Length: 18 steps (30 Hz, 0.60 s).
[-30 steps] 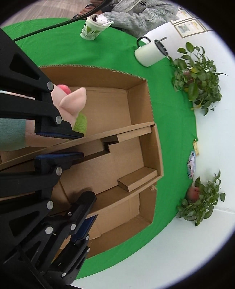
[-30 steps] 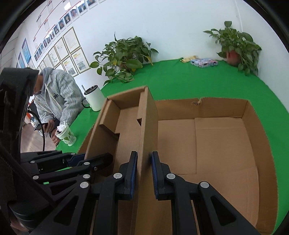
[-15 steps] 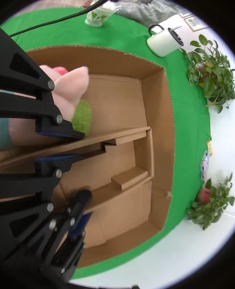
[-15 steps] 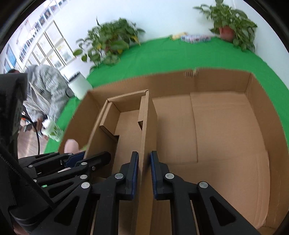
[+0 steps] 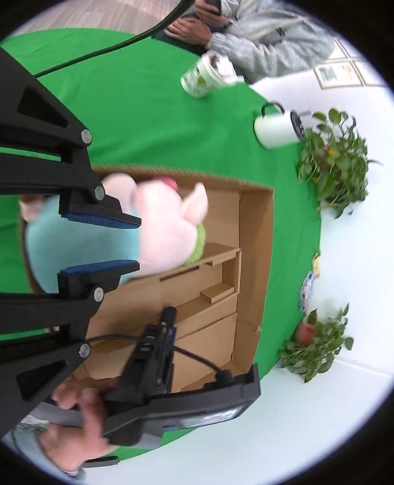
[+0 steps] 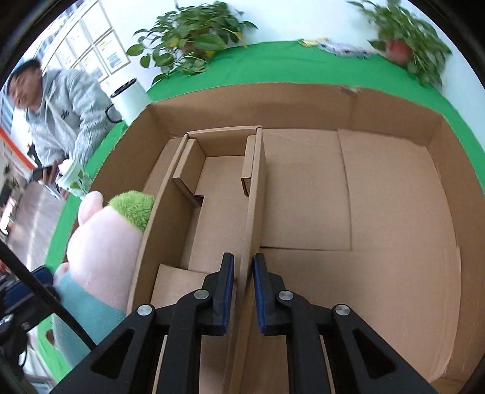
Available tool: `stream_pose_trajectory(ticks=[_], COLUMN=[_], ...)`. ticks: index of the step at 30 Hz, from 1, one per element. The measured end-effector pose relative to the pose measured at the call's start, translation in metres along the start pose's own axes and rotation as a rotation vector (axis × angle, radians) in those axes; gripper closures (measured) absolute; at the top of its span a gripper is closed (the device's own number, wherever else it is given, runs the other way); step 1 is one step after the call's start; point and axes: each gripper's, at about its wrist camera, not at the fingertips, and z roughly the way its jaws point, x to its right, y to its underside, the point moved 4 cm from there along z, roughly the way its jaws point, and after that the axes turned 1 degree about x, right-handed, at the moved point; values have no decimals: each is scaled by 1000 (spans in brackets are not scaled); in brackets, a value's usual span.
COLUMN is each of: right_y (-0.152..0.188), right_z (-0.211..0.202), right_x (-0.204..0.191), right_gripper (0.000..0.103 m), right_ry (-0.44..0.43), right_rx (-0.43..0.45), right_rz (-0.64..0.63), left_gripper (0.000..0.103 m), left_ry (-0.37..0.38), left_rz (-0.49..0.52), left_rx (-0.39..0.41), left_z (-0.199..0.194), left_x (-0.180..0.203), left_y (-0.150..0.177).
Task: Organize objects
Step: 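Lower the insert into the box beside the pig and open the right gripper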
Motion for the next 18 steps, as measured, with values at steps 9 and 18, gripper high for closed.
stream_pose_trajectory(ticks=[9, 18], right_y=[1, 67], right_z=[-48, -179], right_x=[0, 16], right_gripper=[69, 12], right_ry=[3, -23], right_rx=[121, 402], right_rz=[-14, -42], left_gripper=[59, 23], left_ry=[-52, -81], left_rz=[29, -4], left_rx=[125, 380], left_z=[-45, -105], left_x=[-4, 4], left_y=[24, 46])
